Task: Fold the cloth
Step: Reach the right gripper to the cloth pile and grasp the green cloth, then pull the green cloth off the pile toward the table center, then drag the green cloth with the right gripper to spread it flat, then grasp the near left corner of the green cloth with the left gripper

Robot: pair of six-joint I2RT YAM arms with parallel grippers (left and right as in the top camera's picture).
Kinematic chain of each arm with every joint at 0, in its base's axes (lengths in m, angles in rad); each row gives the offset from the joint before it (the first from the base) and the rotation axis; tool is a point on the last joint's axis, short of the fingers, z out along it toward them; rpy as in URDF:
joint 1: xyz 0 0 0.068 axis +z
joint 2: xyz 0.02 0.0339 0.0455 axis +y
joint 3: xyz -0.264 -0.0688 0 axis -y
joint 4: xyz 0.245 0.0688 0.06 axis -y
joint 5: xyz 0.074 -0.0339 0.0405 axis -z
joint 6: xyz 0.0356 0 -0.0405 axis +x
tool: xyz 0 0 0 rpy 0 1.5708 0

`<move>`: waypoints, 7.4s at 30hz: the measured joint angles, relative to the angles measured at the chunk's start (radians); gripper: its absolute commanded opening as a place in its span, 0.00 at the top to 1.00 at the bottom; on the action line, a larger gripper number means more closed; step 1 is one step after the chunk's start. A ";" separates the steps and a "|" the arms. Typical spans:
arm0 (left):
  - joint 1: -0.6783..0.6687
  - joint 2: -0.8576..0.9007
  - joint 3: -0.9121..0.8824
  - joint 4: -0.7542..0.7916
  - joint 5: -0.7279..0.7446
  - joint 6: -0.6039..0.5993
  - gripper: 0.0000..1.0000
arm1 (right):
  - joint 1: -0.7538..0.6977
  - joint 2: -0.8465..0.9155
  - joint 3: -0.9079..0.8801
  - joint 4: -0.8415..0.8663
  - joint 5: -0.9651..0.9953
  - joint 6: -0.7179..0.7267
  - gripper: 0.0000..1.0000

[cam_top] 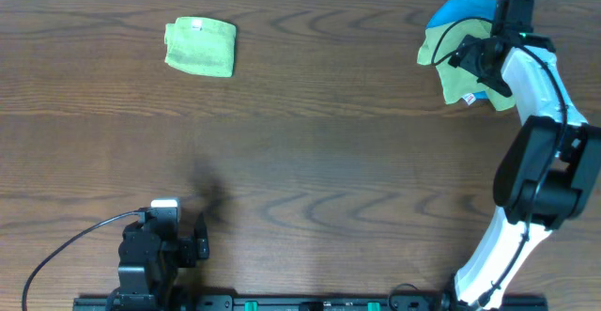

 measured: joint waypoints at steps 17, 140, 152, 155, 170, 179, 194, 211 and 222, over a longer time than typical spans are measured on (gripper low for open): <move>0.000 0.000 0.000 0.000 0.000 0.000 0.05 | -0.005 0.042 0.000 0.038 0.012 0.005 0.99; 0.000 0.000 0.000 0.010 0.042 0.023 0.05 | 0.802 -0.146 -0.335 0.025 -0.488 -0.270 0.50; 0.000 0.000 0.000 0.010 0.042 0.023 0.05 | 0.815 -0.091 -0.335 0.058 -0.491 -0.269 0.99; 0.000 0.000 0.000 0.010 0.042 0.023 0.05 | 0.816 -0.090 -0.335 0.060 -0.500 -0.266 0.99; 0.000 0.000 0.000 0.010 0.042 0.023 0.05 | 0.958 -0.192 -0.252 0.139 -0.627 -0.261 0.99; 0.000 0.000 0.000 0.010 0.042 0.023 0.05 | 1.080 -0.198 -0.240 0.365 -0.640 -0.180 0.39; 0.000 0.000 0.000 0.010 0.067 -0.023 0.04 | 0.983 -0.222 -0.240 0.165 -0.436 -0.162 0.27; 0.000 0.705 0.337 0.040 0.233 -0.105 0.05 | 0.797 -0.422 -0.282 -0.164 -0.412 -0.166 0.37; 0.000 1.019 0.472 0.005 0.327 -0.111 0.05 | 0.721 -0.721 -0.656 -0.035 -0.468 -0.130 0.39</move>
